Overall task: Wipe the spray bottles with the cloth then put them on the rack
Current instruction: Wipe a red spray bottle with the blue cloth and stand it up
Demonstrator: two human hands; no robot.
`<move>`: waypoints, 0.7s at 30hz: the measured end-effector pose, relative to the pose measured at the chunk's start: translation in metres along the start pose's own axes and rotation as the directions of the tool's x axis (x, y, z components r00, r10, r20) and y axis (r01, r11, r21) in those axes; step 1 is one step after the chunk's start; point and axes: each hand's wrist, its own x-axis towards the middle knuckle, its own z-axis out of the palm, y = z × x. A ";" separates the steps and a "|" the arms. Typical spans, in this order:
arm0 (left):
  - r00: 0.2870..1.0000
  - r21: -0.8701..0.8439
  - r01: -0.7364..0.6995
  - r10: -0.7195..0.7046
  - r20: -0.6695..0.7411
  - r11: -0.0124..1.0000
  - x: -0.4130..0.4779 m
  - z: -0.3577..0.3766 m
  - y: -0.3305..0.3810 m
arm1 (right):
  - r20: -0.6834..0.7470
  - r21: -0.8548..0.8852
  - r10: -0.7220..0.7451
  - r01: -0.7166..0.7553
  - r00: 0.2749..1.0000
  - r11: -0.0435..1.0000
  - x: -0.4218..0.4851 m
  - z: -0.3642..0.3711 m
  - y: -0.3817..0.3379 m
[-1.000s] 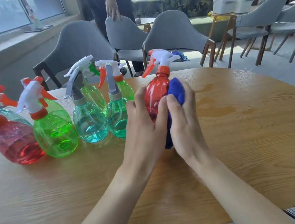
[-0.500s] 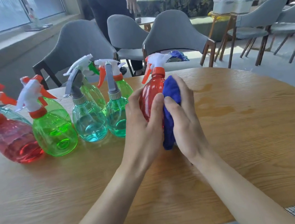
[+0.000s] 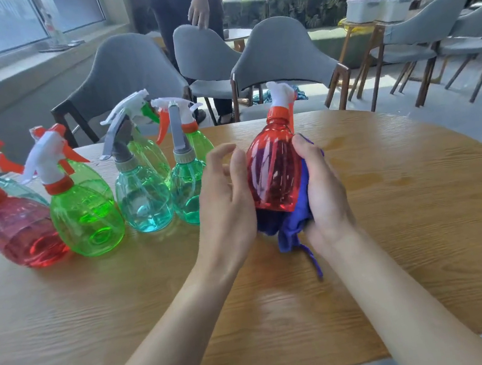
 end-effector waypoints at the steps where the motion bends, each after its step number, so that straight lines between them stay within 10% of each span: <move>1: 0.998 0.017 -0.048 0.048 -0.038 0.999 -0.004 0.000 0.002 | -0.026 -0.028 -0.026 0.025 0.999 0.999 0.000 0.000 -0.001; 13: 0.998 0.000 0.019 -0.019 -0.052 1.000 -0.009 -0.001 0.016 | 0.292 -0.476 -0.383 0.480 0.876 0.736 -0.017 0.009 0.018; 21: 0.998 0.051 -0.052 0.051 0.034 0.997 -0.020 0.007 0.005 | 0.029 -0.311 -0.408 0.396 0.912 0.864 -0.006 0.009 -0.004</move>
